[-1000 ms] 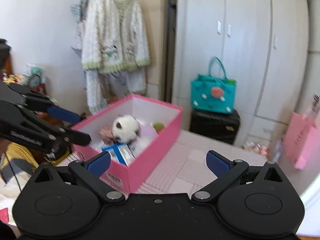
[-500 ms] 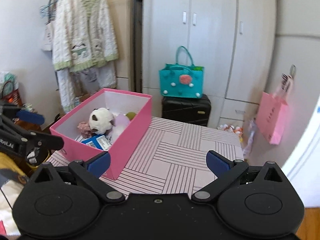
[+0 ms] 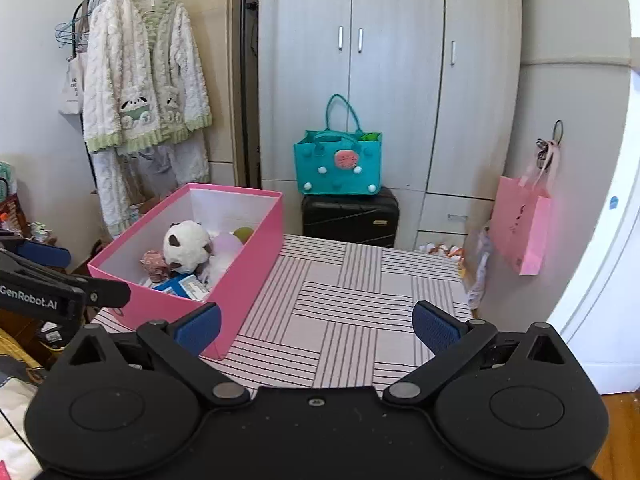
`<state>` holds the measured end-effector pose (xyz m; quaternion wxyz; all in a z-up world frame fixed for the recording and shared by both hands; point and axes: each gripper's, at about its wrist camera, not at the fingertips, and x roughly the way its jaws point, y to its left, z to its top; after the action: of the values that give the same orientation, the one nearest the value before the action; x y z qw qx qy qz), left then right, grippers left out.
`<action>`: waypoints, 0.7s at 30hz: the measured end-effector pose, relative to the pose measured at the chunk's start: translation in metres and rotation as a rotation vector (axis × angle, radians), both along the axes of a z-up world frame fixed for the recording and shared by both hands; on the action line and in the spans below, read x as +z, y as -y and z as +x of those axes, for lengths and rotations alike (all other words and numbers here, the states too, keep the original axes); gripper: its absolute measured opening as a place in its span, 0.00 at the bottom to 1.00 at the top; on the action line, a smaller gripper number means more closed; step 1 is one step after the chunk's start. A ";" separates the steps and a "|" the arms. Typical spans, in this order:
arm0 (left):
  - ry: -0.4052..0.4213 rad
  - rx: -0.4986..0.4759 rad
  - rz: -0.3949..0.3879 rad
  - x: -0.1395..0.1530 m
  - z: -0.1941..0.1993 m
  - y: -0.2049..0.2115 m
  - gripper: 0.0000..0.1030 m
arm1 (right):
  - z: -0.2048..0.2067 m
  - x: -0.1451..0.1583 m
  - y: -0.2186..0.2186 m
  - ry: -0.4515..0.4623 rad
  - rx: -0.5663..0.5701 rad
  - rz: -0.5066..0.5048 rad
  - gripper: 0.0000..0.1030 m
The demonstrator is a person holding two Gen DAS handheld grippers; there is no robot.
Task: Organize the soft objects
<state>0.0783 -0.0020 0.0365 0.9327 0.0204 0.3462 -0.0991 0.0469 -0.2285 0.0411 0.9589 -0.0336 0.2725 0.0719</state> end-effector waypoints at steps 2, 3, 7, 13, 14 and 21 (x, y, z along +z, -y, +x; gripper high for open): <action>0.011 0.005 -0.002 0.001 -0.002 0.001 0.98 | -0.001 -0.001 -0.001 0.002 -0.008 -0.003 1.00; 0.015 0.007 -0.005 0.001 -0.003 0.002 0.98 | -0.002 -0.002 -0.001 0.004 -0.015 -0.004 1.00; 0.030 -0.009 -0.002 -0.003 -0.006 0.006 0.98 | 0.000 -0.005 -0.001 0.000 -0.034 -0.006 1.00; 0.025 -0.010 -0.004 -0.008 -0.009 0.010 0.98 | 0.004 -0.010 0.003 -0.016 -0.062 0.007 1.00; 0.029 -0.006 -0.005 -0.009 -0.009 0.009 0.98 | 0.004 -0.010 0.004 -0.016 -0.067 0.009 1.00; 0.088 0.038 0.033 -0.010 -0.012 0.006 0.98 | -0.003 -0.014 0.007 0.009 -0.107 0.025 1.00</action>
<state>0.0659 -0.0082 0.0263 0.9483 0.0335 0.3068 -0.0745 0.0438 -0.2357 0.0269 0.9629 -0.0071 0.2686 0.0235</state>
